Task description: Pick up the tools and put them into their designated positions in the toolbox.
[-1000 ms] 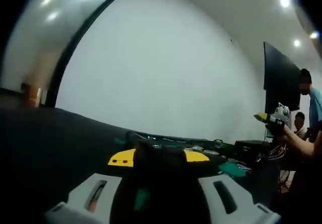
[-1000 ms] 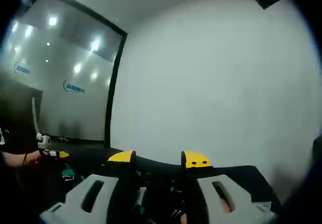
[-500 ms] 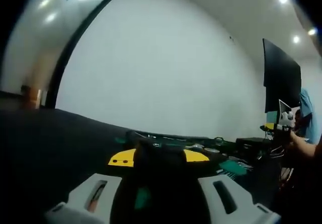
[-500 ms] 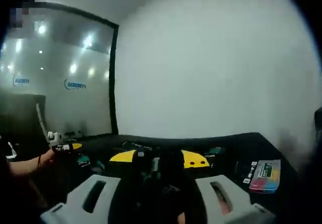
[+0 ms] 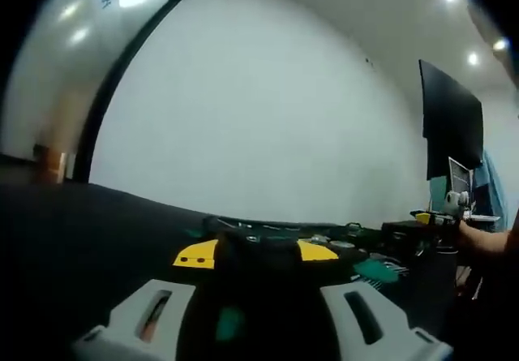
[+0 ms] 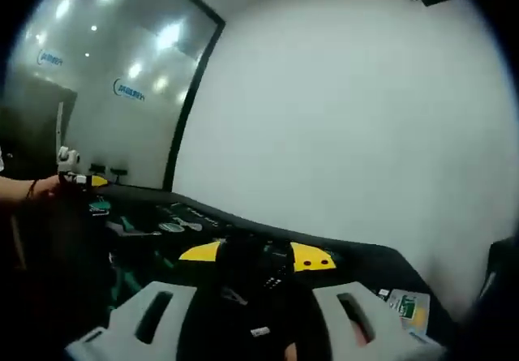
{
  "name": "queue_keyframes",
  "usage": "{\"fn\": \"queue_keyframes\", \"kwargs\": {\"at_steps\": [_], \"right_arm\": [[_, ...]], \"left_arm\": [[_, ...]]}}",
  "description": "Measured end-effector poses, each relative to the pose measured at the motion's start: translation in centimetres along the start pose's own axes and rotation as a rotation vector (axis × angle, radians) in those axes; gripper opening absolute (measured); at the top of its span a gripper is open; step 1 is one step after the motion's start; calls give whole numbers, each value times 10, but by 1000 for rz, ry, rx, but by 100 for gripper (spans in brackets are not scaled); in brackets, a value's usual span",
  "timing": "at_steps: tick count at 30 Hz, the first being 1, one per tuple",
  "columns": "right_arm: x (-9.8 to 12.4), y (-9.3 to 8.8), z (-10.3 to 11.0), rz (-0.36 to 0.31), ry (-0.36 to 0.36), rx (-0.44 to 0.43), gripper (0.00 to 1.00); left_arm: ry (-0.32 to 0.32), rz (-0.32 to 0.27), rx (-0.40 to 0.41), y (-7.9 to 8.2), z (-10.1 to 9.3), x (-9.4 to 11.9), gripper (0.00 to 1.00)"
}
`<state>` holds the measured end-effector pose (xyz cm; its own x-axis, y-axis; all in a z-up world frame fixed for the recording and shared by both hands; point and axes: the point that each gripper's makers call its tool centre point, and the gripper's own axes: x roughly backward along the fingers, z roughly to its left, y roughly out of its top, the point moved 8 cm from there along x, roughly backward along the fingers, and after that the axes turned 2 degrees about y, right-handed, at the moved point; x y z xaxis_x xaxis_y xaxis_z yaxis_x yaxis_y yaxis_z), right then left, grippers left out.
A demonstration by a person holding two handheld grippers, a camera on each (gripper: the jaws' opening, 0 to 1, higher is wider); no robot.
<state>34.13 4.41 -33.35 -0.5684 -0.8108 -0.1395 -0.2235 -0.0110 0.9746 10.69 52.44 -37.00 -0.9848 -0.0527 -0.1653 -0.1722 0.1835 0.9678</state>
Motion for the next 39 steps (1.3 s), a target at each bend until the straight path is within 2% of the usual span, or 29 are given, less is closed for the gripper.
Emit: {"fn": "queue_keyframes", "kwargs": {"at_steps": [4, 5, 7, 10, 15, 16, 18, 20, 24, 28, 29, 39], "right_arm": [[8, -9, -3, -10, -46, -57, 28], [14, -16, -12, -17, -63, -55, 28], [16, -13, -15, -36, -84, -32, 28], [18, -10, -10, -60, -73, -34, 28], [18, -9, -7, -51, -63, -43, 28], [19, -9, -7, -55, -66, -53, 28], [21, -7, -10, -69, -98, -62, 28], [23, -6, -8, -79, -113, -42, 27], [23, -11, -14, -83, -121, -65, 27], [16, -20, -20, -45, -96, -78, 27], [21, -18, -13, -44, -93, -72, 27], [20, -17, -12, -40, -85, -74, 27]], "left_arm": [[-1, -3, 8, 0, -5, 1, 36], [0, 1, 13, 0, -6, 1, 36], [-2, 7, 14, -1, -10, 1, 36], [-5, 14, 7, -2, -15, 2, 36], [-11, -9, 38, 1, -8, 2, 36], [-10, -19, 49, 1, 1, 1, 36], [-8, -28, 59, 2, 2, 1, 36], [-6, -25, 59, 1, 2, 1, 36], [-4, -12, 52, -1, 8, -1, 36], [0, -22, 69, -1, 18, -2, 35], [1, -25, 71, -1, 19, -2, 35], [-5, -8, 54, -3, 20, -3, 36]]}}
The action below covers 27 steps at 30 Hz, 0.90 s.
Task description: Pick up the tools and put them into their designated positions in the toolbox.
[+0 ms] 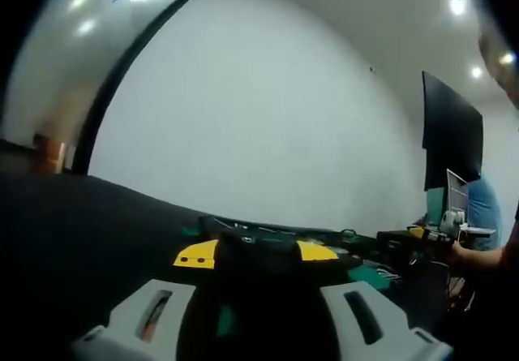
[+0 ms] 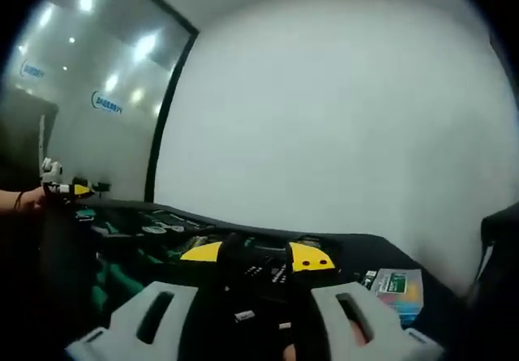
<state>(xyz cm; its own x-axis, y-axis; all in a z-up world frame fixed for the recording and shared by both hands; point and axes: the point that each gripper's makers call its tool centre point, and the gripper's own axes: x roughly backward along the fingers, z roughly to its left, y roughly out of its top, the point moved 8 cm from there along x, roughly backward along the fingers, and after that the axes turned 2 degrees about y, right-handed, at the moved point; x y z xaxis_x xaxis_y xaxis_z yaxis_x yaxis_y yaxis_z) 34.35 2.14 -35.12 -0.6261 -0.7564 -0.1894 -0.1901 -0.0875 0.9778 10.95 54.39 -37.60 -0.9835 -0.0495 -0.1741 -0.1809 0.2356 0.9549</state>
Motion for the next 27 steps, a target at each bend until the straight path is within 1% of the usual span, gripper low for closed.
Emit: {"fn": "queue_keyframes", "kwargs": {"at_steps": [2, 4, 5, 6, 7, 8, 9, 10, 11, 12, 13, 14, 15, 16, 17, 18, 19, 20, 22, 25, 26, 27], "right_arm": [[-1, -1, 1, 4, 4, 15, 27], [-1, -1, 1, 6, 4, 22, 27], [-1, -1, 1, 5, 3, 23, 27], [-1, -1, 0, 5, 2, 23, 27], [-1, -1, 0, 5, 2, 23, 27], [-2, -1, 0, 7, 2, 25, 27], [-2, -1, 1, 8, 4, 29, 27], [-2, -1, 1, 9, 7, 34, 27], [-2, -1, 1, 10, 10, 39, 27], [-3, -2, 1, 11, 13, 46, 27], [-3, -2, 2, 12, 14, 52, 27], [-3, -2, 2, 11, 14, 58, 27], [-3, -1, 2, 10, 15, 60, 27], [-3, -2, 1, 9, 14, 62, 27], [-3, -2, 1, 8, 15, 61, 27], [-2, -2, 1, 8, 14, 58, 27], [-2, -2, 1, 7, 15, 55, 27], [-2, -2, 1, 7, 17, 55, 27], [-2, -1, 3, 9, 23, 63, 27], [-2, -2, 3, 11, 27, 75, 27], [-2, -2, 3, 12, 26, 76, 27], [-2, -2, 2, 13, 27, 74, 27]], "left_arm": [[-10, 3, -5, 1, -1, 1, 36], [-39, 1, -7, 1, -6, 5, 36], [-45, -9, 2, 2, -7, 6, 36], [-69, -38, 7, 7, -9, 6, 36], [-92, -42, 8, 10, -12, 7, 36], [-102, -4, -28, 14, -20, 8, 36], [-113, 27, -86, 16, -26, 7, 36], [-139, 69, -139, 18, -34, 7, 36], [-182, 115, -173, 21, -44, 8, 36], [-246, 162, -179, 26, -58, 7, 35], [-290, 183, -185, 31, -69, 7, 34], [-353, 209, -204, 36, -85, 7, 34], [-383, 223, -227, 39, -93, 6, 35], [-414, 248, -274, 40, -105, 4, 35], [-425, 275, -314, 38, -111, 3, 35], [-435, 317, -376, 34, -118, 1, 35], [-435, 349, -419, 31, -120, -1, 35], [-434, 398, -477, 26, -122, -2, 35], [-425, 460, -525, 21, -123, -3, 34], [-445, 529, -544, 15, -123, -3, 29], [-430, 563, -573, 13, -119, -4, 29], [-430, 579, -594, 13, -117, -5, 29]]}}
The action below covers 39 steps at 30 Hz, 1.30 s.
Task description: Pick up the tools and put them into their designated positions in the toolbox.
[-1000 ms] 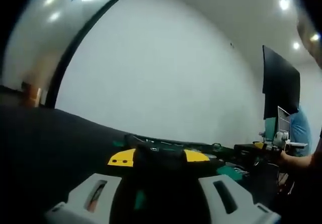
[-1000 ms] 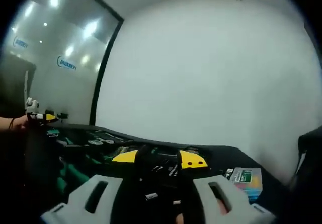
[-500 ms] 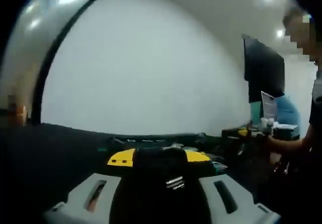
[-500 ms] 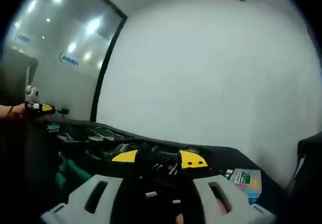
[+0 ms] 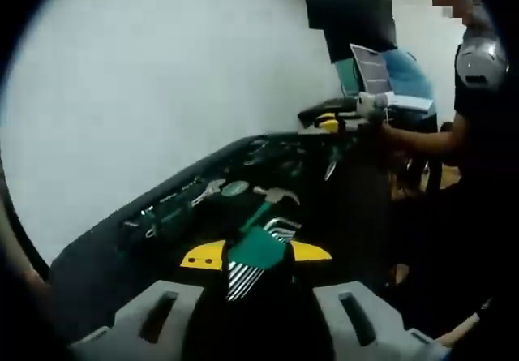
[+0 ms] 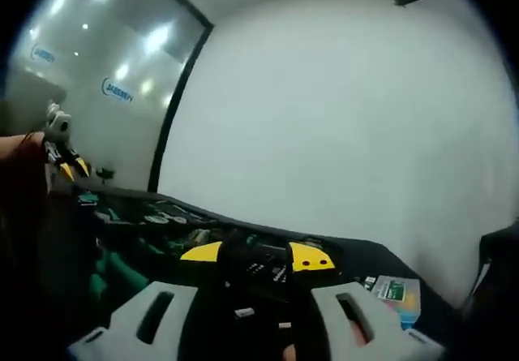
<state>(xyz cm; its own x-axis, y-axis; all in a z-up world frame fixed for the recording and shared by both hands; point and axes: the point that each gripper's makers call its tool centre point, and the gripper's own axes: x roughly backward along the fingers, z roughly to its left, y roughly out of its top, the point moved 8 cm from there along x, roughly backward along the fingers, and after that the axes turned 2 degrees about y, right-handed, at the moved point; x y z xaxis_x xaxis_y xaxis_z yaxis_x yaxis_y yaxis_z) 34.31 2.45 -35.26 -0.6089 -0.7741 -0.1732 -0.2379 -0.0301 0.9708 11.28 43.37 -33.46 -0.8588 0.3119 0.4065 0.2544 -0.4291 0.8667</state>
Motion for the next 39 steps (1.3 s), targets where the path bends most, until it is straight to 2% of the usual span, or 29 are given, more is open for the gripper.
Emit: {"fn": "queue_keyframes", "kwargs": {"at_steps": [2, 4, 5, 8, 11, 12, 16, 20, 21, 22, 24, 26, 28, 32, 33, 36, 39], "right_arm": [[0, 0, -1, -3, -3, -11, 27], [0, 0, -1, -4, -4, -15, 27], [0, 0, -1, -3, -4, -13, 27], [0, 0, -1, -1, -4, -6, 27], [0, -1, -4, 1, -9, -21, 28], [0, -1, -4, 2, -10, -26, 28], [-1, -3, -5, 6, -8, -28, 28], [-1, -4, -5, 9, -6, -20, 28], [-1, -4, -5, 9, -7, -20, 28], [-1, -4, -4, 8, -7, -19, 28], [-1, -4, -4, 8, -8, -12, 28], [0, -3, -3, 7, -9, -7, 28], [0, -3, -2, 6, -8, -2, 28], [0, -3, 0, 5, -1, 4, 28], [0, -3, 0, 5, -2, 7, 28], [0, -2, 1, 9, -1, 19, 28], [1, -1, 4, 10, -1, 29, 28]], "left_arm": [[-22, 36, 1, 0, 4, -1, 29], [-55, 48, -31, 2, 4, -2, 29], [-69, 72, -48, 2, 4, -2, 29], [-79, 124, -88, 4, 5, -9, 29], [-108, 226, -146, -3, 2, -18, 28], [-98, 194, -131, -1, 5, -21, 27], [-115, 200, -146, 1, 6, -29, 27], [-92, 192, -163, 1, 6, -34, 26], [-88, 181, -167, 1, 7, -35, 26], [-77, 133, -146, 3, 8, -37, 26], [-81, 86, -110, 5, 7, -37, 26], [-75, 84, -108, 3, 7, -39, 25], [-89, 77, -140, 1, 3, -40, 25], [-68, 111, -182, 2, 2, -35, 25], [-78, 115, -172, 4, 4, -33, 25], [-195, 134, -54, 7, 2, -36, 37], [-240, 180, -28, 8, 10, -44, 37]]}}
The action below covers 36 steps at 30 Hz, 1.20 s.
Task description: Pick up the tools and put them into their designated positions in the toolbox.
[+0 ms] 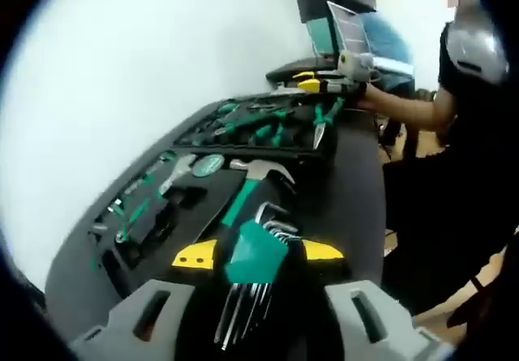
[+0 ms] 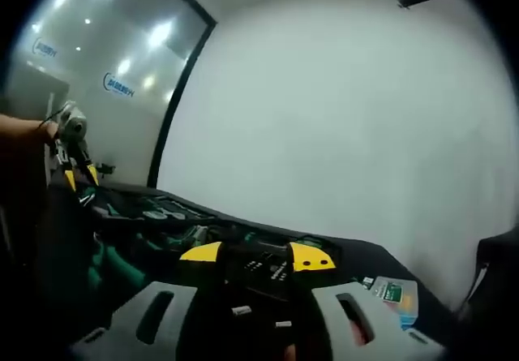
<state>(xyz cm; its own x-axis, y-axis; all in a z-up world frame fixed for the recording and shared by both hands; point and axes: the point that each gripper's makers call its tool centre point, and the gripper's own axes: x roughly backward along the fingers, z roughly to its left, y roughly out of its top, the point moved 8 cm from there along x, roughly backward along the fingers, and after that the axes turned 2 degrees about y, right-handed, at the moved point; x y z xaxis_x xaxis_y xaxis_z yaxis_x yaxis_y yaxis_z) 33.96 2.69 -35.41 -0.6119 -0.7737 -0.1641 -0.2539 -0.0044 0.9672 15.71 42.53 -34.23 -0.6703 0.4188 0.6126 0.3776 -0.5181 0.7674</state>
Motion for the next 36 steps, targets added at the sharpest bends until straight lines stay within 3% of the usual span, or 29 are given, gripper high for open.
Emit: {"fn": "queue_keyframes", "kwargs": {"at_steps": [3, 5, 6, 11, 13, 14, 15, 16, 19, 22, 26, 32, 34, 36], "right_arm": [[0, 0, 0, 1, -2, 4, 28], [0, 0, 0, 1, -3, 9, 28], [1, 0, 0, 2, -3, 13, 28], [0, -2, 0, 3, 0, 21, 28], [0, -2, -1, 3, 2, 23, 28], [-1, -2, -1, 4, 2, 24, 28], [-1, -2, -1, 4, 4, 25, 28], [-1, -2, -2, 5, 4, 26, 28], [-1, -2, -1, 5, 7, 30, 29], [-1, -2, -2, 5, 7, 33, 29], [-1, -2, -2, 5, 6, 32, 29], [-1, -2, 0, 6, 13, 35, 29], [-1, -2, 0, 6, 13, 34, 29], [-1, -2, 0, 6, 16, 36, 29]], "left_arm": [[-25, 43, 113, -5, 15, -6, 37], [-85, 109, 186, -13, 19, -10, 27], [-74, 82, 209, -10, 20, -13, 27], [-91, 82, 225, -12, 19, -11, 23], [-86, 70, 253, -10, 18, -9, 13], [-116, 3, 268, -1, 14, -6, 9], [-159, 4, 298, 0, 9, -4, 7], [-183, -11, 290, 3, 8, -4, 5], [-175, -28, 237, 1, 3, -6, 5], [-165, -31, 253, 0, 4, -7, 5], [-121, -9, 99, 6, 1, -6, 2], [-126, 43, 109, 14, 4, -4, 1], [-121, 39, 97, 20, 4, 1, 1], [-130, 14, 161, 30, 7, 8, 1]]}}
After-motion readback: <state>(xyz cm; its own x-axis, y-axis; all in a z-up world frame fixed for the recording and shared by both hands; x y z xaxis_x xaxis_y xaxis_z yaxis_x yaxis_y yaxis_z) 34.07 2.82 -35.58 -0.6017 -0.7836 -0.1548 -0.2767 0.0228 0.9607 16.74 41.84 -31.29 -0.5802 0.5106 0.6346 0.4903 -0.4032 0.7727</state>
